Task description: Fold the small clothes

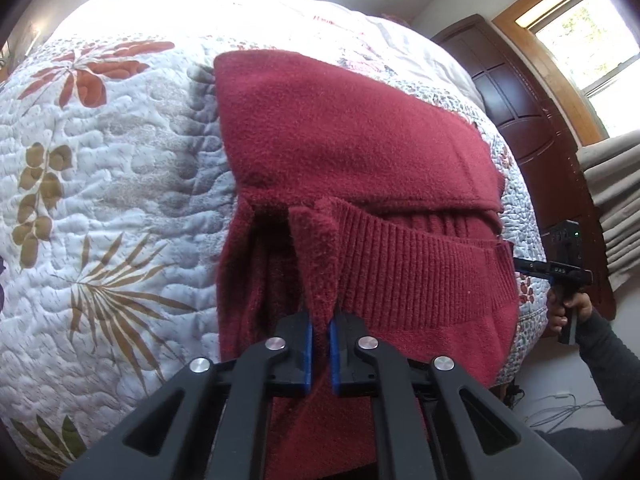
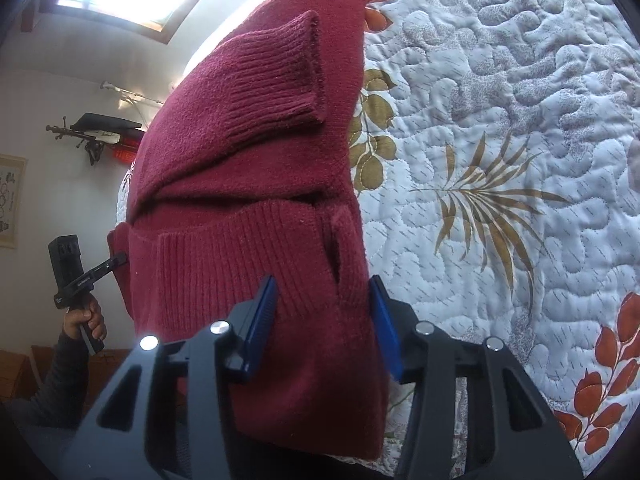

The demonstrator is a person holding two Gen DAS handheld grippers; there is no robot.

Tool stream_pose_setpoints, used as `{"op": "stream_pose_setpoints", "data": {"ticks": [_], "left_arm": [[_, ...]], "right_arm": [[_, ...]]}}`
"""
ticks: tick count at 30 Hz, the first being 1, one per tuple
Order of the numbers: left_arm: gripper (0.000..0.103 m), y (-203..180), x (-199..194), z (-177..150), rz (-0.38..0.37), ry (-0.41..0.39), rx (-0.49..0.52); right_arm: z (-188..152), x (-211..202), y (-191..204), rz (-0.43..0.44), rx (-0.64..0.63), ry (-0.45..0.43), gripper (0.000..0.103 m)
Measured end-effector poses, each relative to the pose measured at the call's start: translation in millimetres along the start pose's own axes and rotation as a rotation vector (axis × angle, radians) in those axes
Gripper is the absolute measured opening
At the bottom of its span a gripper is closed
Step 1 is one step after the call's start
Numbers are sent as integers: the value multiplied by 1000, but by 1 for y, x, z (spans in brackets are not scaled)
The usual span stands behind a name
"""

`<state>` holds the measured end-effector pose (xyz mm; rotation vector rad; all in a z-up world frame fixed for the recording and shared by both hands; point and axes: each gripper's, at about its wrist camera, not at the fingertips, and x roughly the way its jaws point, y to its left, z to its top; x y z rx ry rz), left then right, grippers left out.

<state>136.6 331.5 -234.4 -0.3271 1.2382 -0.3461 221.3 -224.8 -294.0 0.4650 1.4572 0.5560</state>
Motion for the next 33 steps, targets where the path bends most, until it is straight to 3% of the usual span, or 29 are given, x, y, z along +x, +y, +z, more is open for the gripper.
{"op": "stream_pose_setpoints", "data": {"ticks": [2, 4, 5, 10, 20, 26, 33], "left_arm": [[6, 0, -4, -4, -6, -17, -2], [5, 0, -6, -6, -14, -34, -6], [5, 0, -9, -7, -15, -44, -8], [5, 0, -34, -15, -32, -111, -24], [5, -13, -116, -22, -100, -308, -38], [5, -19, -153, 31, -135, -418, 10], [5, -13, -139, 121, -154, -418, 55]], "right_arm": [[1, 4, -2, 0, -4, -4, 43], [1, 4, -3, -4, -13, 3, 13], [1, 2, -2, -6, -21, 2, 7], [-7, -21, 14, -11, -58, -68, 6], [-20, -118, 65, 5, -110, -329, 6], [28, -149, 92, 19, -152, -423, 6], [120, -139, 102, 13, -164, -431, 6]]}}
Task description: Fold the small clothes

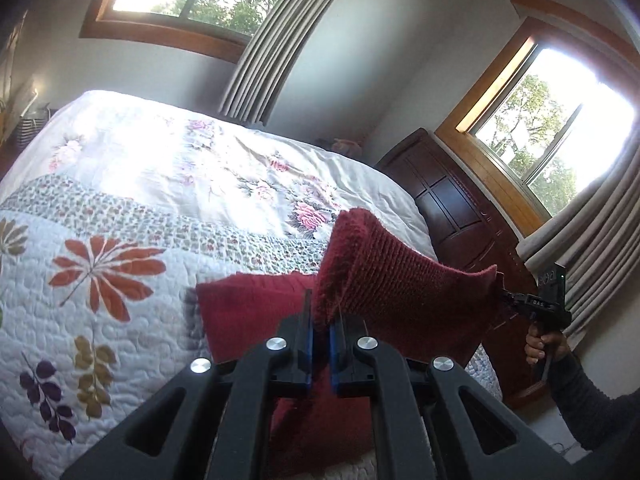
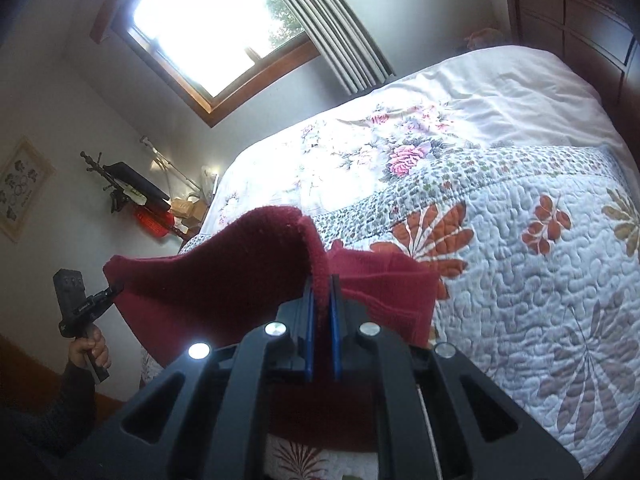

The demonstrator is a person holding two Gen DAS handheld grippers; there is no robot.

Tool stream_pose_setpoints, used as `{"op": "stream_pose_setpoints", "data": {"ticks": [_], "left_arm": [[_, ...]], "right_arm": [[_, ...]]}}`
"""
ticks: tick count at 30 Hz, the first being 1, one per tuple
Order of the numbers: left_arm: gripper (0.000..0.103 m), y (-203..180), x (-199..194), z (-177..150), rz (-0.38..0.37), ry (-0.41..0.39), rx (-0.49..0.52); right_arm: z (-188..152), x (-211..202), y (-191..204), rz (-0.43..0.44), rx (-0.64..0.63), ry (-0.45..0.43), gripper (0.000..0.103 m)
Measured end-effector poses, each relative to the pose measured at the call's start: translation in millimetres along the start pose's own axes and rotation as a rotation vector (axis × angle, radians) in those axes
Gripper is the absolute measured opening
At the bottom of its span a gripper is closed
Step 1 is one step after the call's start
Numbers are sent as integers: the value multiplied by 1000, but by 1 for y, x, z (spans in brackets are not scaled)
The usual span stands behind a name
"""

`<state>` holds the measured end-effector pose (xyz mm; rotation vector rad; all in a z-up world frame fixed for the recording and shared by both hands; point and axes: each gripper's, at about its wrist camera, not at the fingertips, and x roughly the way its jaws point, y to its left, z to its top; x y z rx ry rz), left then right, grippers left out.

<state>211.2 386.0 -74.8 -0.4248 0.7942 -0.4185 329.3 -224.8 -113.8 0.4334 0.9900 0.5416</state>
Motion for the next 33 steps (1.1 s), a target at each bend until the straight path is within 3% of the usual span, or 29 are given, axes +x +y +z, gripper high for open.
{"op": "stream_pose_setpoints", "data": {"ticks": [8, 14, 17, 20, 24, 31, 33], "left_arm": [[5, 42, 83, 50, -10, 103, -53], [5, 96, 148, 48, -27, 213, -218], [5, 113, 160, 51, -59, 212, -292], [5, 117, 162, 58, -81, 195, -301], [5, 129, 176, 59, -46, 227, -305], [5, 167, 234, 23, 80, 411, -396], [6, 173, 243, 16, 98, 438, -425]], "right_arm": [[50, 69, -38, -46, 60, 65, 6], [55, 131, -74, -104, 120, 186, 6], [61, 139, -76, -102, 130, 184, 6], [71, 136, -71, -85, 126, 154, 6], [75, 151, -81, -108, 141, 183, 6], [49, 202, -115, -191, 207, 305, 7], [44, 210, -119, -218, 213, 329, 16]]}}
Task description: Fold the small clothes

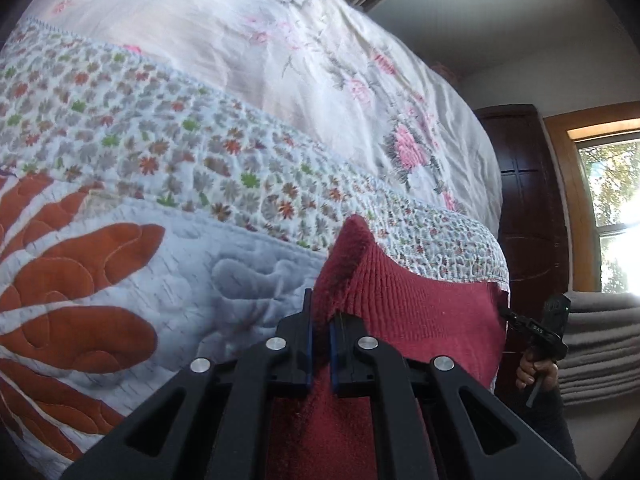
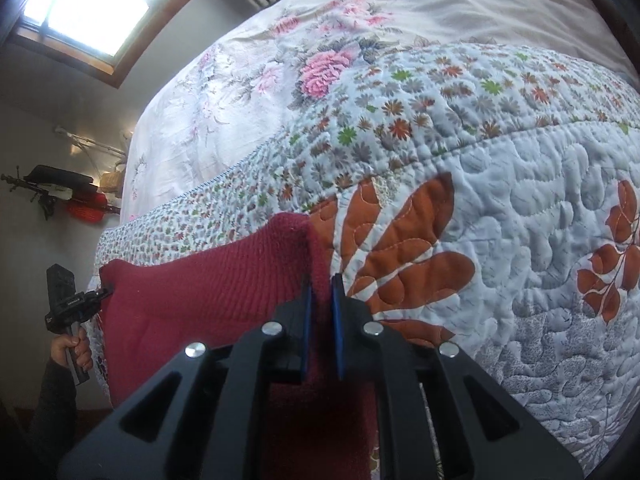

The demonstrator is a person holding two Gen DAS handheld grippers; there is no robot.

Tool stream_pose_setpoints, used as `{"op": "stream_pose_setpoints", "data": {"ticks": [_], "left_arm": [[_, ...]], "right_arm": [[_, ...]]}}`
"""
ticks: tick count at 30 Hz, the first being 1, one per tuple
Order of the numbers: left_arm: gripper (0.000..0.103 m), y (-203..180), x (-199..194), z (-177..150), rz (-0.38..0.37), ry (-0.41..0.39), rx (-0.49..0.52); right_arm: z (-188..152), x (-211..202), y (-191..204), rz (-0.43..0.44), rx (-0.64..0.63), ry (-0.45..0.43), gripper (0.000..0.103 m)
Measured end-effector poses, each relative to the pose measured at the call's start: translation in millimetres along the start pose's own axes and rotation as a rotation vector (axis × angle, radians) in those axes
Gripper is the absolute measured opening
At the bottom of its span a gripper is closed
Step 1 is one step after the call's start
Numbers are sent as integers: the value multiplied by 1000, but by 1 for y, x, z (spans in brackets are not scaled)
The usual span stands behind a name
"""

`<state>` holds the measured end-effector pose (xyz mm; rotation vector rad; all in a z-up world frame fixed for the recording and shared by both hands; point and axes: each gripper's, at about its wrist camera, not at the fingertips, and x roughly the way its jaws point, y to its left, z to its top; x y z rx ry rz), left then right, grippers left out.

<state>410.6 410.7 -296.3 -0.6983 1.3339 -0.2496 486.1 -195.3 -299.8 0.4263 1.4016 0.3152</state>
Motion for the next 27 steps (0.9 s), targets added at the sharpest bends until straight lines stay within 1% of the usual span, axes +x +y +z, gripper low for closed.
{"op": "stream_pose_setpoints", "data": {"ticks": [1, 3, 6, 7, 8, 9, 10, 11, 12, 14, 15, 17, 18, 19, 20, 21, 23, 24, 25, 26, 27], "left_arm": [[7, 1, 1, 0, 4, -2, -4], [10, 0, -6, -1, 13, -25, -1], [12, -6, -31, -8, 55, -78, 42], [11, -11, -41, -12, 68, -101, 66], [11, -14, -50, -18, 78, -120, 92], [11, -19, -60, -25, 104, -139, 119], [12, -24, -68, -33, 113, -152, 151], [12, -30, -73, -41, 119, -161, 176], [12, -37, -78, -50, 128, -175, 203], [12, -53, -78, -67, 88, -182, 264], [12, -61, -75, -76, 85, -176, 290], [12, -70, -54, -89, 110, -139, 323], [12, -68, -42, -94, 140, -109, 327], [12, -62, -30, -98, 171, -81, 323], [13, -54, -22, -100, 185, -74, 310], [14, -44, -21, -102, 171, -77, 283], [11, -37, -30, -102, 154, -100, 243], [9, -38, -37, -104, 155, -114, 247], [9, -42, -46, -107, 147, -130, 259], [10, -47, -56, -113, 137, -149, 278], [10, -53, -68, -120, 124, -173, 302]], "right_arm": [[-1, 1, -1, -12, 3, -1, 19], [-4, -2, -3, -13, 16, -4, 31], [-16, -22, -6, 16, 29, -41, 32], [-20, -27, -6, 29, 30, -47, 32], [-26, -33, -7, 42, 28, -53, 35], [-33, -38, -7, 53, 23, -59, 40], [-40, -39, -7, 63, 20, -59, 43], [-45, -39, -6, 70, 18, -54, 53], [-51, -36, -5, 75, 13, -47, 59], [-60, -24, -3, 61, 6, -19, 58], [-63, -16, -3, 63, 12, -9, 48], [-67, -9, -6, 75, 43, -6, 39], [-68, -8, -8, 70, 55, -13, 35], [-68, -8, -11, 62, 65, -15, 34], [-69, -7, -14, 60, 74, -14, 34], [-71, -8, -19, 54, 84, -12, 35], [-76, -15, -25, 54, 102, -10, 37], [-81, -22, -26, 73, 106, -19, 39], [-88, -31, -27, 96, 110, -33, 39], [-96, -38, -28, 121, 119, -39, 41], [-107, -46, -30, 148, 129, -45, 47]]}}
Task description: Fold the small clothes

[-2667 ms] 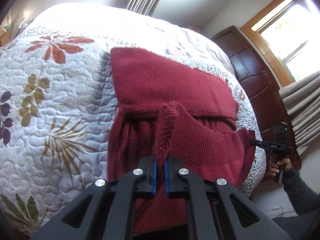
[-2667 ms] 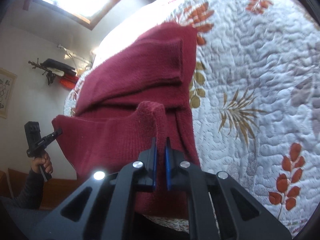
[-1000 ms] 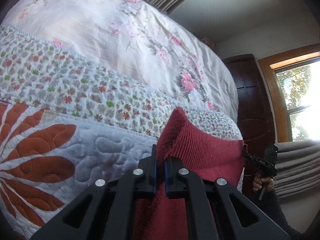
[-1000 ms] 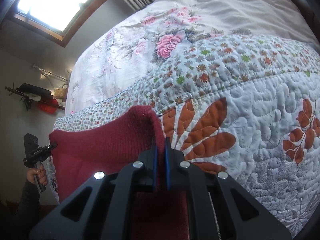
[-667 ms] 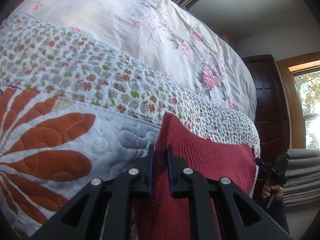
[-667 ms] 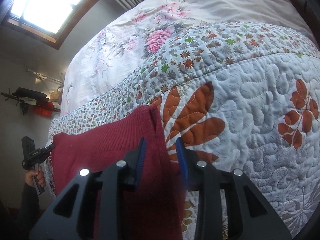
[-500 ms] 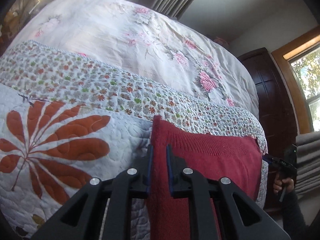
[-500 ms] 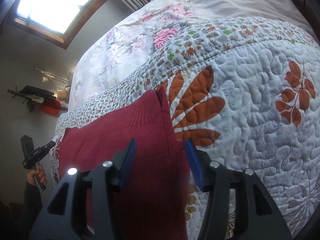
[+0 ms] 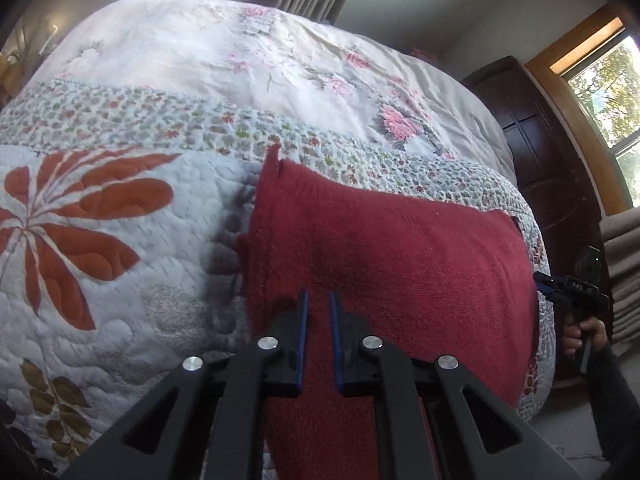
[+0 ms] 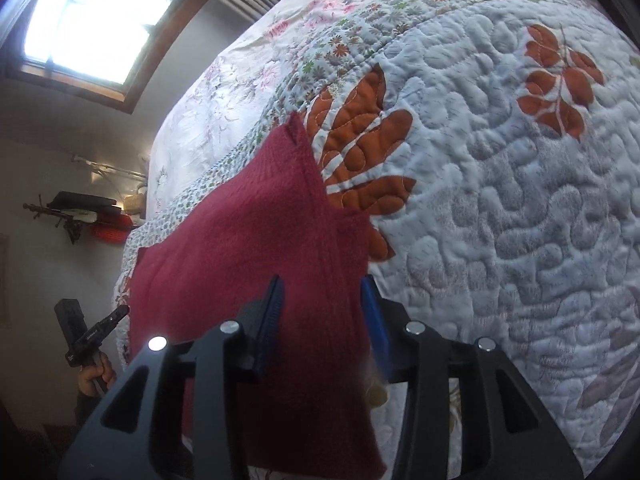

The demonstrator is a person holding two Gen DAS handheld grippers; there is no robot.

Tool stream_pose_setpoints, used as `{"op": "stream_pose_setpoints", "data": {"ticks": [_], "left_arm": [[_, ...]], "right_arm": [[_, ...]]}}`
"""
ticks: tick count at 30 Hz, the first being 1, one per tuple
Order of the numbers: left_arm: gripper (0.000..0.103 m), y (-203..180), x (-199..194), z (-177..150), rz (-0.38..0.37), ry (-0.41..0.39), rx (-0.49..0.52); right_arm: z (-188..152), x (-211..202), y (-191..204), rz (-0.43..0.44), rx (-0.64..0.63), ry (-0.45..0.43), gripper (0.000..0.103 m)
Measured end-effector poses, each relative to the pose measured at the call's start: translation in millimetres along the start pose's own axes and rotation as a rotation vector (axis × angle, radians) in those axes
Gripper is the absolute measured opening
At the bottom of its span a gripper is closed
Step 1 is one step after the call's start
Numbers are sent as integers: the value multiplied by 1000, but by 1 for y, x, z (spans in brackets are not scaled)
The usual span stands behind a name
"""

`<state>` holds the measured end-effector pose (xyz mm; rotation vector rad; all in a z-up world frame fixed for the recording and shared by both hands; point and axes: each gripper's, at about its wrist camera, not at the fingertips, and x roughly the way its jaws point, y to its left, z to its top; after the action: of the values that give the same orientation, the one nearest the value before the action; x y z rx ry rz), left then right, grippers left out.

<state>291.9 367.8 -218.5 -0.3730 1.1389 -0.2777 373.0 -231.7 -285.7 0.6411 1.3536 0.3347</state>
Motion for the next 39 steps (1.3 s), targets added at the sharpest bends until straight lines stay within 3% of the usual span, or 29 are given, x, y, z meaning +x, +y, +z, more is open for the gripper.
{"op": "stream_pose_setpoints", "data": {"ticks": [4, 7, 8, 9, 11, 14, 18, 20, 21, 23, 25, 26, 28, 30, 31, 35, 39], "left_arm": [[14, -24, -44, -29, -111, -83, 19], [16, -36, -34, -66, -165, -34, 10], [16, -36, -23, -77, -155, 4, 2], [16, -32, -9, -88, -130, 42, -11], [15, -24, 10, -101, -101, 65, -31], [8, -10, 15, -102, -129, 50, -90], [6, -8, 12, -101, -135, 52, -86], [6, -6, -1, -104, -130, 36, -109], [9, -2, -9, -106, -131, 25, -137], [31, 8, -25, -111, -142, 17, -209], [56, 16, -42, -116, -136, 5, -256], [62, 18, -50, -118, -129, -1, -275], [80, 27, -65, -119, -154, -22, -319], [88, 38, -71, -116, -197, -33, -379], [93, 44, -72, -114, -221, -33, -410], [95, 66, -60, -102, -328, 14, -518], [96, 76, -42, -84, -389, 66, -557]], "right_arm": [[-52, -19, -11, 45, 12, -5, 58], [-86, -15, -24, 61, 32, 24, 66], [-94, -9, -28, 59, 40, 45, 64], [-99, -1, -31, 50, 37, 70, 42], [-105, 10, -35, 51, 30, 111, 17], [-110, 18, -47, 37, 60, 124, 14], [-116, 13, -66, 7, 92, 119, 28], [-118, -6, -72, -8, 100, 86, 28], [-120, -16, -71, -14, 92, 66, 28], [-124, -38, -63, -56, 51, 23, 28], [-131, -61, -44, -100, -29, -24, 28], [-135, -71, -31, -120, -71, -46, 29], [-145, -83, 12, -153, -198, -88, 42], [-157, -83, 60, -169, -339, -112, 62], [-162, -79, 84, -177, -411, -116, 65], [-192, -45, 184, -192, -656, -111, 77], [-238, -4, 258, -269, -924, -101, 79]]}}
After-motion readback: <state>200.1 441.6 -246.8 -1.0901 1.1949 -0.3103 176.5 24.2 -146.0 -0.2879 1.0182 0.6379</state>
